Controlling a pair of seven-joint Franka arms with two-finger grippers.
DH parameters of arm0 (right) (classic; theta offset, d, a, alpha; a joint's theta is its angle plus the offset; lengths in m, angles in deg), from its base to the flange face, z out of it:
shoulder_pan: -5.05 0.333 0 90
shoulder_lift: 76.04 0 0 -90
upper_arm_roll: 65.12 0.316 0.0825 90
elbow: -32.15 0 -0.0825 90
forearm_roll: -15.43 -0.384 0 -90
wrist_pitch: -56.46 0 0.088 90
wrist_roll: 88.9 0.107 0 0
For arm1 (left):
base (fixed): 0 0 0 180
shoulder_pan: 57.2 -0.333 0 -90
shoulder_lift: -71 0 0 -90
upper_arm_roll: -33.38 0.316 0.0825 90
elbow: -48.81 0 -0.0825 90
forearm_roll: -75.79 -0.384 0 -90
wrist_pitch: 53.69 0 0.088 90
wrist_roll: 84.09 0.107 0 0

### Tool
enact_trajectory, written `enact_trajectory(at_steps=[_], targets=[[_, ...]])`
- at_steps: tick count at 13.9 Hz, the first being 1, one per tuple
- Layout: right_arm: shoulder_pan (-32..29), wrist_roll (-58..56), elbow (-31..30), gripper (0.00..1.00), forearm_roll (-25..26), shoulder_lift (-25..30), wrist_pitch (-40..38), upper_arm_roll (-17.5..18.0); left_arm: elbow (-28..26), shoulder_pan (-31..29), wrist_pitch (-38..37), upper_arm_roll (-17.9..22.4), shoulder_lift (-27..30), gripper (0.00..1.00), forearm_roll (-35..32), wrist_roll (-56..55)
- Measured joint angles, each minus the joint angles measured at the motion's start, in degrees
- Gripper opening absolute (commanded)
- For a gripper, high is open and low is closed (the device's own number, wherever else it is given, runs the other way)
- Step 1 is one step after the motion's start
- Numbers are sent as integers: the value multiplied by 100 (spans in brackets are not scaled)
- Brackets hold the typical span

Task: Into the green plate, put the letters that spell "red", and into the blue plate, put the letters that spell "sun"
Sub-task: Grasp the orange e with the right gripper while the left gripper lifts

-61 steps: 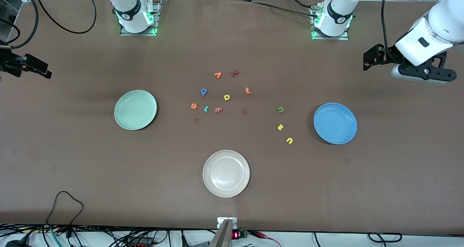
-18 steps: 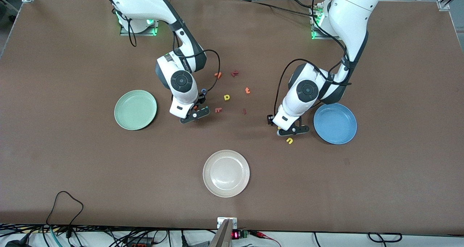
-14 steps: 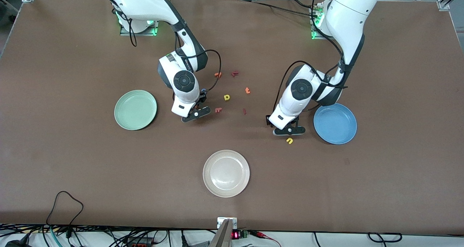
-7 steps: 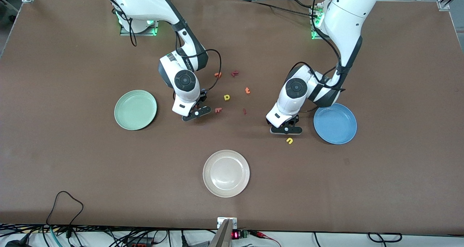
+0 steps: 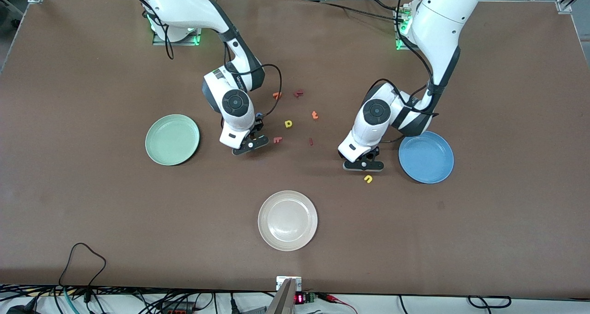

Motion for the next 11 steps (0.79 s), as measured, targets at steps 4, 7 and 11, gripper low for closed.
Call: enact_trajectory(at_steps=[4, 7, 11], targets=[[11, 3, 7, 28, -6, 5, 18, 1, 4, -6, 28, -1, 0, 32, -382, -1], [15, 4, 8, 17, -7, 8, 19, 1, 13, -6, 47, -2, 1, 16, -400, 0], [22, 4, 26, 6, -7, 14, 30, 1, 17, -12, 47, 1, 3, 16, -401, 0]])
